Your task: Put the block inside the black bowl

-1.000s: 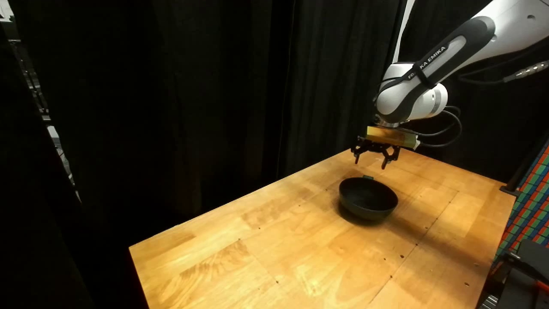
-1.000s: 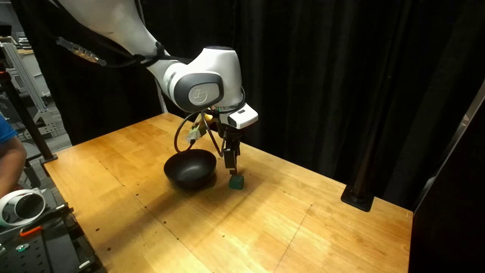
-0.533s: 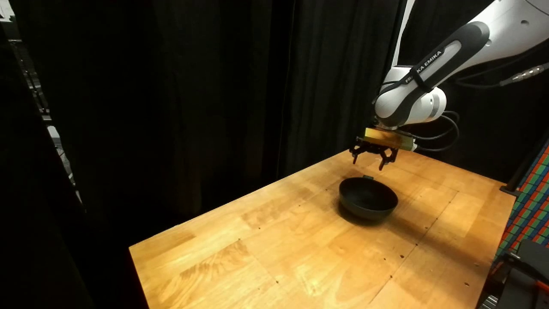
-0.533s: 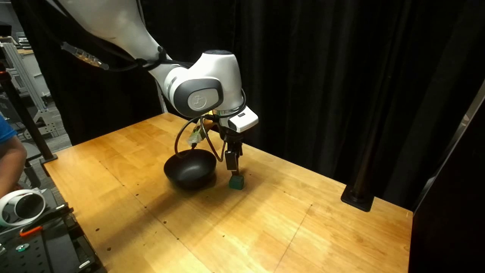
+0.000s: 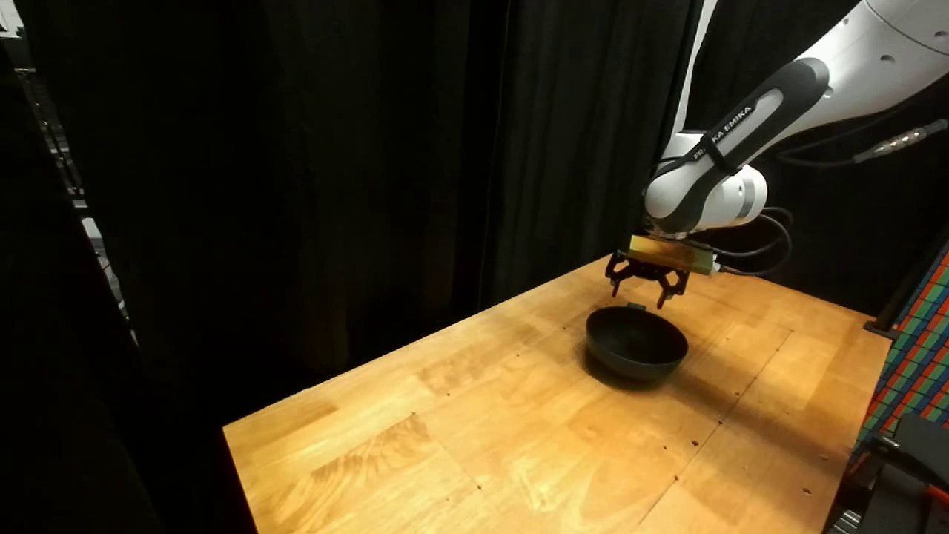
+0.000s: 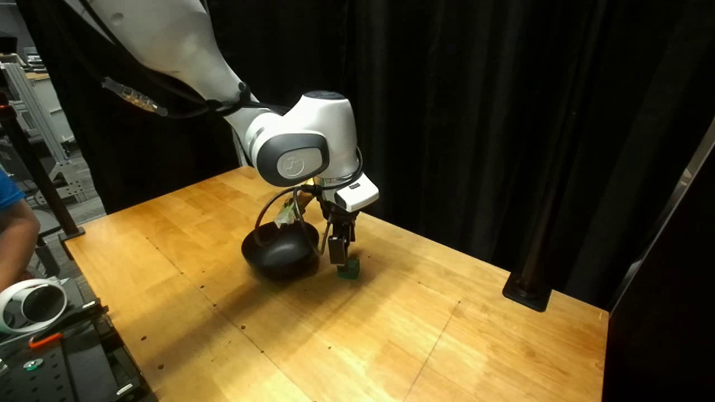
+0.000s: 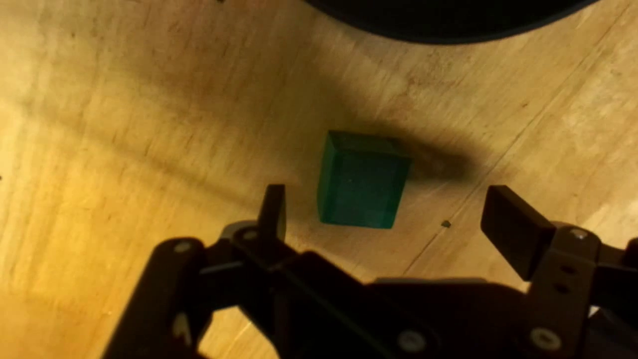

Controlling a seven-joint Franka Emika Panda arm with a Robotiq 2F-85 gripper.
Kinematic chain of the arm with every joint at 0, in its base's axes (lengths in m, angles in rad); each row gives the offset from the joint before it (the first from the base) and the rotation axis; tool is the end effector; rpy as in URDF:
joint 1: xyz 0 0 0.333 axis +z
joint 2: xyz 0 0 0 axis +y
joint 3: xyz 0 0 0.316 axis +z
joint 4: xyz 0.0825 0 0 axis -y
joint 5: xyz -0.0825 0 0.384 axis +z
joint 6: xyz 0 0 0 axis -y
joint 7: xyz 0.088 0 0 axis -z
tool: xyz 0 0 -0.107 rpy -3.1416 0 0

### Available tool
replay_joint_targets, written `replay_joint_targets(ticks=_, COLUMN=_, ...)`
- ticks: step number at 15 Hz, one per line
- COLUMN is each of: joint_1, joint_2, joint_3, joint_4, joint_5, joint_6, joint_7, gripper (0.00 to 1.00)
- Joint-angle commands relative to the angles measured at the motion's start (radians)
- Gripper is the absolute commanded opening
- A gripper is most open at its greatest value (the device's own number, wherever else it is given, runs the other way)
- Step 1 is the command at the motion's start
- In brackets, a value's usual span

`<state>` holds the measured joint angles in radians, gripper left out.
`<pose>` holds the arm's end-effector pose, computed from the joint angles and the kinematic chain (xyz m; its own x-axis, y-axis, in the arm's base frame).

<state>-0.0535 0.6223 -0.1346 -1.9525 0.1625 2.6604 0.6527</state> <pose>0.6131 -0.1188 0.1663 0.5762 -0.8144 0.0689 -0.8120 -0.5800 -0.0653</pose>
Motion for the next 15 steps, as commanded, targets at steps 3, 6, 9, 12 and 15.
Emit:
replay_joint_targets(ticks=3, joint_1=0.001, joint_2=0.070, joint_3=0.002, joint_4=0.036, joint_5=0.063, joint_6=0.043, joint_7=-0.020, gripper=0.75)
replay_joint_targets(ticks=6, joint_1=0.013, joint_2=0.084, joint_3=-0.015, joint_4=0.030, joint_5=0.059, joint_6=0.108, joint_7=-0.015, gripper=0.58)
replay_joint_targets(ticks=9, joint_1=0.024, joint_2=0.084, joint_3=-0.034, joint_4=0.023, joint_5=0.054, joint_6=0.143, joint_7=-0.006, gripper=0.33)
replay_joint_targets(ticks=12, joint_1=0.001, joint_2=0.045, joint_3=-0.021, joint_4=0.016, joint_5=0.063, joint_6=0.080, joint_7=-0.034, gripper=0.17)
replay_joint_targets(ticks=15, joint_1=-0.073, joint_2=-0.066, joint_3=0.062, joint_4=-0.013, joint_5=0.124, joint_6=-0.062, joint_7=-0.153, gripper=0.17)
